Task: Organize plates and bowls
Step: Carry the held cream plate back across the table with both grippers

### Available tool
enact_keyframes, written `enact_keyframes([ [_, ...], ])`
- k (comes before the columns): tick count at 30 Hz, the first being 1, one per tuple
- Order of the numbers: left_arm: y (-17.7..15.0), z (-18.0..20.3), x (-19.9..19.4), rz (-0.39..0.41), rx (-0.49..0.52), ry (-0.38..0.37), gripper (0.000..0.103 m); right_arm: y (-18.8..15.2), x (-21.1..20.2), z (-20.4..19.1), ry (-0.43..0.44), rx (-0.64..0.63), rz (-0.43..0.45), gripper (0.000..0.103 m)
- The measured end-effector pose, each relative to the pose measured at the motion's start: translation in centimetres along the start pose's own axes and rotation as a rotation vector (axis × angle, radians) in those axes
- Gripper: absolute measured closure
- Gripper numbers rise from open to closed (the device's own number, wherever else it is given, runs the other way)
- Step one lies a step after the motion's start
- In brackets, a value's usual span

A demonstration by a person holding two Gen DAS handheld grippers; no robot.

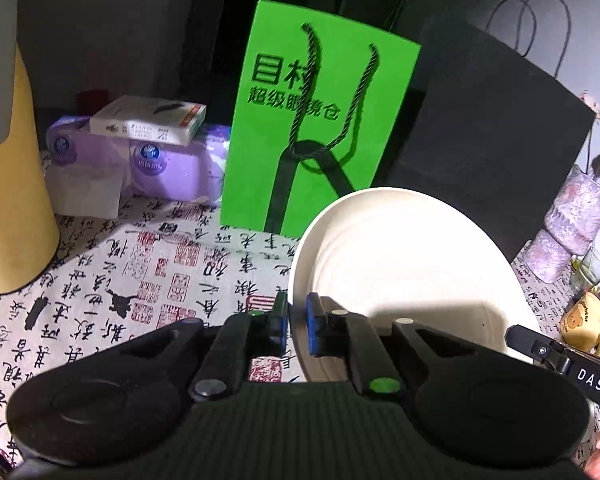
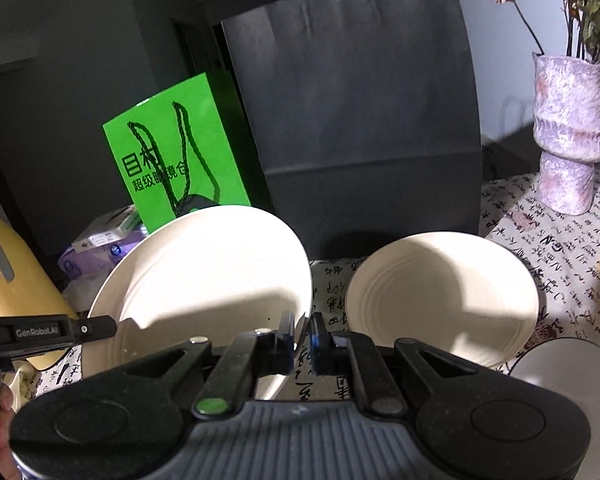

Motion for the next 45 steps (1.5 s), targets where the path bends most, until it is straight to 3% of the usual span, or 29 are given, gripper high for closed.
enact_keyframes([
  [22,-0.3,3.5,-4.1,0.116,0.067,-0.024,0.094,1.5,-4.4,1.6,-0.002,-0.012,0.065,0.095],
  [45,-1.7,5.4,-5.7,0.123,0.039,0.026,0.093,1.9,-6.6,3.5,0.068,-0.004,0.069,0.095],
])
Point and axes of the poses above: each gripper's, at about its wrist camera, not at the fingertips, and x roughly the way its jaws point, z to its right, y to its top, the point moved 8 cm from there along x, roughly the way its jaws point, and after that the axes turned 5 degrees about -x, right-handed, at the moved point
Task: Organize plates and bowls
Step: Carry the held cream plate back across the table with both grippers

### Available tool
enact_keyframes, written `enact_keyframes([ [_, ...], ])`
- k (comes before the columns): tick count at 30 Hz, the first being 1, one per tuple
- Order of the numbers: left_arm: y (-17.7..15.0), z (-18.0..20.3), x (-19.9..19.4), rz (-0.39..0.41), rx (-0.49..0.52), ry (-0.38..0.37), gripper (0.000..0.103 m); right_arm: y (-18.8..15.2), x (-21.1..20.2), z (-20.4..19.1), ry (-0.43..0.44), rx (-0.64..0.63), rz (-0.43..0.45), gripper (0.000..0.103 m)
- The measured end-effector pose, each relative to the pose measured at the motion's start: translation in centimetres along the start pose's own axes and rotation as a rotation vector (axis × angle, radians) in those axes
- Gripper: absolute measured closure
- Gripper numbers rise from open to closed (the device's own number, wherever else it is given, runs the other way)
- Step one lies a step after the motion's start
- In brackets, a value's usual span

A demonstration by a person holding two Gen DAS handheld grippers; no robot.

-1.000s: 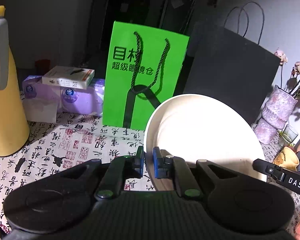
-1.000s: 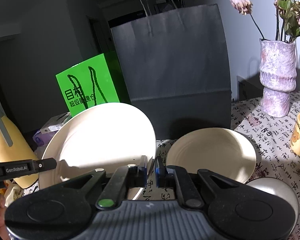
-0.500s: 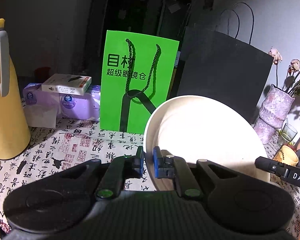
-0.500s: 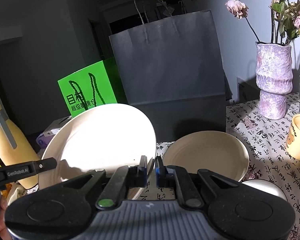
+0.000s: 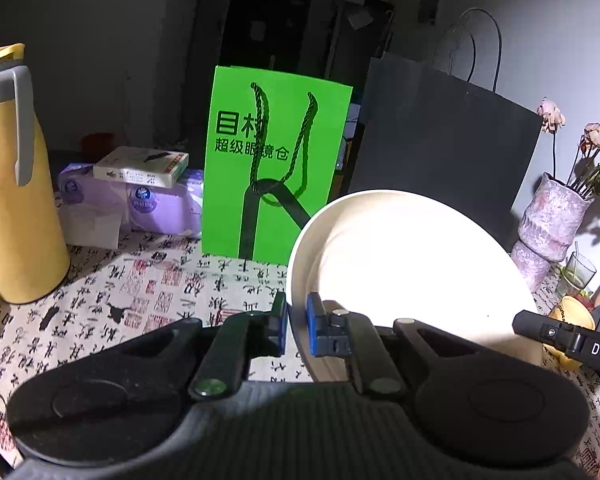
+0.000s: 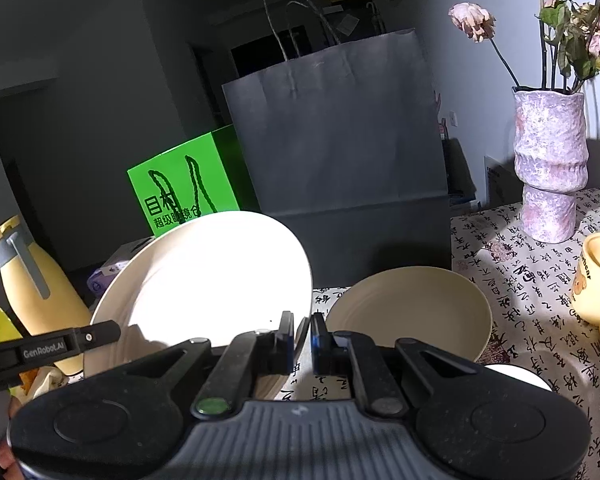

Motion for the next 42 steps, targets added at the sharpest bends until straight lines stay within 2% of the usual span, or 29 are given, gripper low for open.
enact_keyframes([
  [10,-0.5,1.3,-2.5,0.029,-0.02,0.044,0.093,-0.1,-1.6,0.7,0.057,-0.006,0.012,0.095],
  [29,-2.3,4.3,-7.2,0.088,-0.058,0.188,0.093,0.1,-4.0,2.3,0.177,-0.067,0.038,0.095],
  [42,-5.4,7.7,-9.3,0.088,-0.098,0.252,0.093,-0.1,-6.2,5.0,0.252,-0.094,0.025,0.095],
])
Point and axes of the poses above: each gripper's, at about its wrist camera, not at the fingertips, and x roughly the way its jaws point, z to its right, y to its top, the point moved 8 cm from there along x, roughly the way its jaws point, and after that the axes turned 5 degrees about -x, right-handed, at the moved point
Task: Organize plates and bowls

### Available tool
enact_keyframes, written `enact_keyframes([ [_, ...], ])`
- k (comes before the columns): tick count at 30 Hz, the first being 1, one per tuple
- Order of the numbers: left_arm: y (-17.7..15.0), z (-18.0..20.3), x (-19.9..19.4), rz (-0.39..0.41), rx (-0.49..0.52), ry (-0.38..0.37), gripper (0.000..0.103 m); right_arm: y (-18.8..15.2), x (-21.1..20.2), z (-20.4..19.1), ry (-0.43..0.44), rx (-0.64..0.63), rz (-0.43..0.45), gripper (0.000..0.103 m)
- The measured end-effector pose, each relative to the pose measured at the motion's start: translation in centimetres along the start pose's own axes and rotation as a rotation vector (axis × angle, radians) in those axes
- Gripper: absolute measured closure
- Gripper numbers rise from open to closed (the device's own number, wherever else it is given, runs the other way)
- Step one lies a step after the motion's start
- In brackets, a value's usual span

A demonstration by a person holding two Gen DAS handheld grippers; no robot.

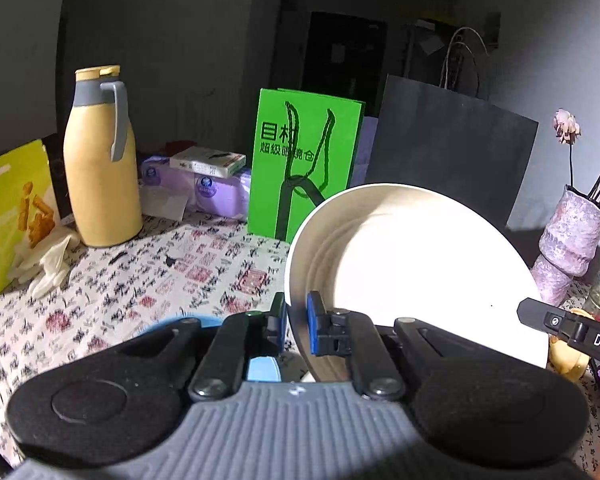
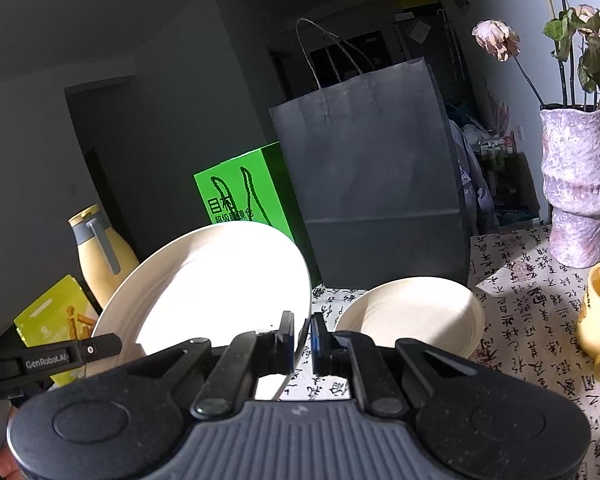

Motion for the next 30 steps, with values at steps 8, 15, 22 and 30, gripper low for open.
enact_keyframes([
  [8,-1.7,1.2,-1.3,-0.008,-0.009,0.02,0.093,-0.9,-1.5,1.4,0.016,-0.01,-0.017,0.095],
  [15,-2.6,1.7,-2.5,-0.006,-0.002,0.04,0.093,-1.6,-2.7,2.0,0.036,-0.005,-0.012,0.095],
  [22,-3.2,1.9,-4.0,0.008,0.002,0.055,0.093,-2.0,-3.7,1.8,0.048,-0.014,-0.01,0.095],
  [30,-4.0,2.0,-5.1,0.001,-0.014,0.067,0.092,-2.2,-5.0,1.8,0.057,-0.032,-0.016,0.095],
])
Point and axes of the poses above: each gripper's, at about its wrist camera, not at the fingertips, and x roughly the way its jaws point, z to its right, y to its top, the point moved 8 cm from there along x, roughly the way its jaws point, and after that the axes turned 5 degrees about -x, right-handed, at the moved point
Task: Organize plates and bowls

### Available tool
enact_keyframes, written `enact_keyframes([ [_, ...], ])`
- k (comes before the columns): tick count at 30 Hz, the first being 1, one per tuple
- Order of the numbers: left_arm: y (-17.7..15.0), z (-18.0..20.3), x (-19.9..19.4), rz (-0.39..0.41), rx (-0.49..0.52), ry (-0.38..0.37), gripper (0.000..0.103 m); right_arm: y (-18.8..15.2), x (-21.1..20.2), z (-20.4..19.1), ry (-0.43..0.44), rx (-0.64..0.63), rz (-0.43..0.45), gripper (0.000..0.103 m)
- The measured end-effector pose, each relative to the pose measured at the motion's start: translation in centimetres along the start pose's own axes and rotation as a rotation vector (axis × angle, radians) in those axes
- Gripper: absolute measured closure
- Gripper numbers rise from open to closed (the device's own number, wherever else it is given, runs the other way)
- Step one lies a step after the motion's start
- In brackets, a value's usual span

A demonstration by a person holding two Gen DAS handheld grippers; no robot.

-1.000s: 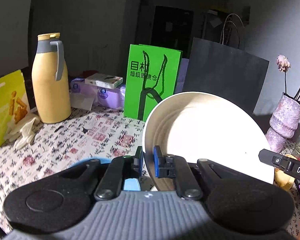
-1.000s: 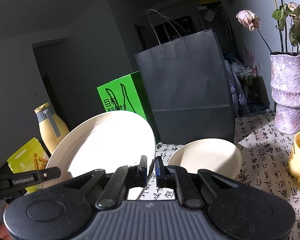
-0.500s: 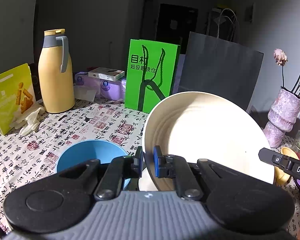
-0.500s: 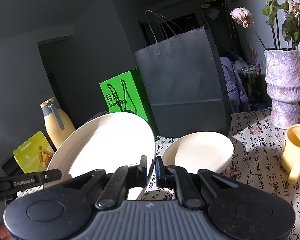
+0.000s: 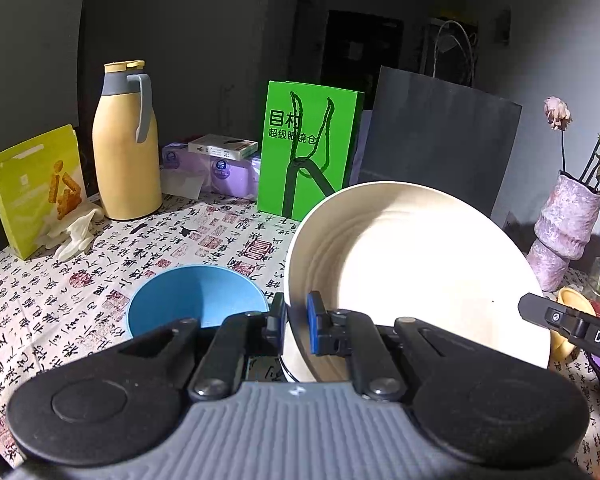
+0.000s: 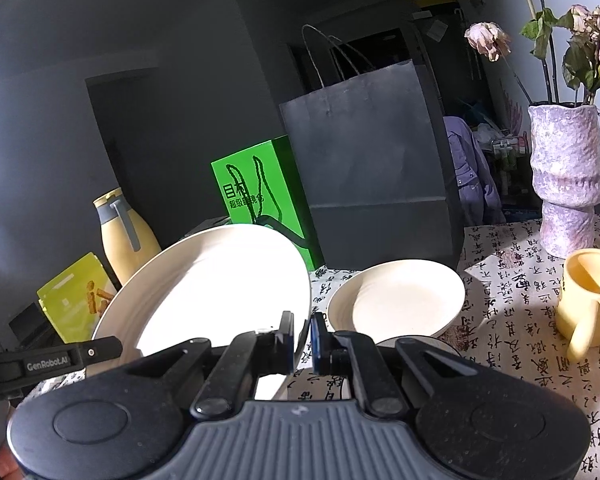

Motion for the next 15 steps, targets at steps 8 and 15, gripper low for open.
enact_keyframes([
  [8,-1.4,0.6,-1.0,-0.01,-0.007,0.009,0.092,-0.8,-1.3,0.3,0.001,-0.012,-0.008,0.095],
  [15,-2.7,1.3,-2.0,-0.016,-0.006,0.009,0.092,-1.1,-2.6,0.9,0.005,-0.012,-0.01,0.095],
])
Point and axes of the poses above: each gripper's, at about its wrist camera, not at the fingertips, and x roughly the way its jaws point, z to its right, y to its top, the point moved 8 cm from there along x, roughly the way its jaws point, and after that the axes turned 5 degrees about -x, right-handed, at the moved point
